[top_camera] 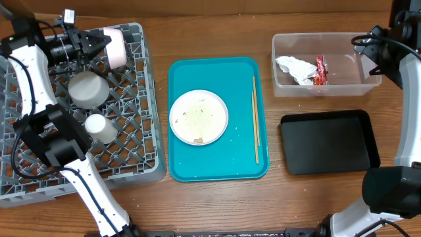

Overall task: Sort waste into correct bins and load items into the dishwasher
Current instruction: 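Lower the pink bowl into the rack and open the left gripper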

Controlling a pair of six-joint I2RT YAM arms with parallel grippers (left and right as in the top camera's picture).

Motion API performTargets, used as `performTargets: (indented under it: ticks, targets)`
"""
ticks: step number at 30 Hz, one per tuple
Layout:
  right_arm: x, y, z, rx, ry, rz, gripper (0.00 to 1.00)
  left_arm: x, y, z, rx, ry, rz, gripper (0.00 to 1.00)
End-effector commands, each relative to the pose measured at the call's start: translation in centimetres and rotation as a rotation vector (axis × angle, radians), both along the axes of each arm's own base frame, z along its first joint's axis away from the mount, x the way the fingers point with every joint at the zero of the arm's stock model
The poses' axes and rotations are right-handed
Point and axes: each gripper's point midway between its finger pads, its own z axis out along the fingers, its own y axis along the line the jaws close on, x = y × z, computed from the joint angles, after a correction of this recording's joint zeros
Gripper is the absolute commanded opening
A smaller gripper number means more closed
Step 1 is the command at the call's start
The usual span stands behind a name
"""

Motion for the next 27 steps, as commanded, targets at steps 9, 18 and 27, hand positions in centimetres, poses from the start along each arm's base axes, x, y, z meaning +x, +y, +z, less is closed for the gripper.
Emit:
performTargets:
  ticks: [9,18,27]
  targets:
    - [-0.2,-0.2,1.5,-0.017,-0.04,-0.01,1.0,-0.4,1.4,-0.4,0.002,0.001,0.023,0.04]
    - [-0.2,-0.2,1.5,-0.017,-0.04,-0.01,1.0,-1.1,3.7,0.6,-0.064,-0.011,0.062,0.06]
    - [-0.2,-0.2,1.5,-0.017,-0.04,-0.01,1.0,-2.0,5.8,-1.4,0.017,0.108,0.128,0.15]
